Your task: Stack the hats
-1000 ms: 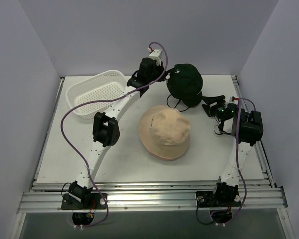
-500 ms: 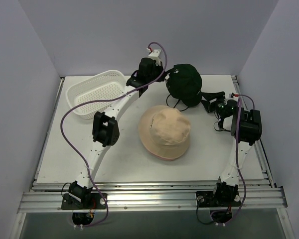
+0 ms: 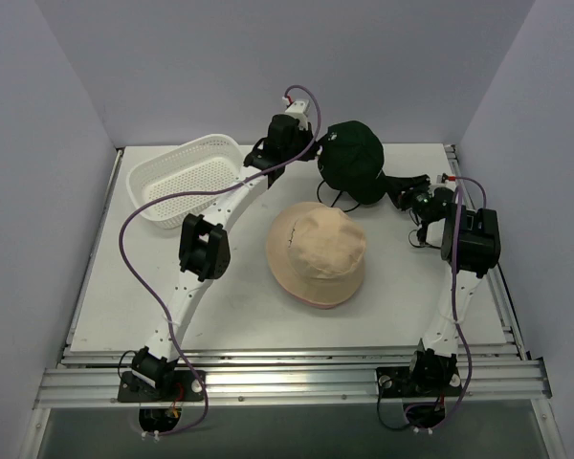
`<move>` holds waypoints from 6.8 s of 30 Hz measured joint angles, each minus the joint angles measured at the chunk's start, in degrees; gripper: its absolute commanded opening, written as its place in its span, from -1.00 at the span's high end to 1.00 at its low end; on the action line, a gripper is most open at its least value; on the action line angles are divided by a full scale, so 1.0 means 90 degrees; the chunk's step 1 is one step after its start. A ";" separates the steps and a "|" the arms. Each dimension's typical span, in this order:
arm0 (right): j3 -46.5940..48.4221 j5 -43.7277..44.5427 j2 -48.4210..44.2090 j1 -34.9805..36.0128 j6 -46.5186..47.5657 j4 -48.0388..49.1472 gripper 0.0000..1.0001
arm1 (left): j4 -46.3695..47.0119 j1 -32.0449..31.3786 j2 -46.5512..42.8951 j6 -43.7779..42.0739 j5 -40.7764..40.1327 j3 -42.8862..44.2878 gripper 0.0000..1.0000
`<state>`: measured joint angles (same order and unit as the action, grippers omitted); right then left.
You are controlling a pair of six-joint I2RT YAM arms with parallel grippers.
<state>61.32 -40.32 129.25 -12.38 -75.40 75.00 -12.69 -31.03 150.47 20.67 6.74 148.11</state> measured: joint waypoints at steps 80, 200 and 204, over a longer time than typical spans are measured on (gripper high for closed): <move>0.1649 -0.0401 0.0673 -0.0114 0.0226 -0.0097 0.18 | -0.0527 0.0022 -0.1375 -0.0682 -0.0170 -0.1292 0.00; 0.0690 0.6234 -0.6705 0.7155 0.6382 -0.7300 0.31 | -0.0185 0.0308 -0.8347 -0.0114 -0.2273 -0.6946 -0.88; 0.0894 0.7130 -0.5557 0.8340 0.6397 -0.7232 0.36 | -0.0204 0.0376 -1.0020 0.0124 -0.2586 -0.7745 -0.88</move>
<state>69.36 23.86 79.24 62.67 -17.82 9.91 -14.52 -27.64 60.29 21.78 -16.53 78.41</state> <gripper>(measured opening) 0.336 0.941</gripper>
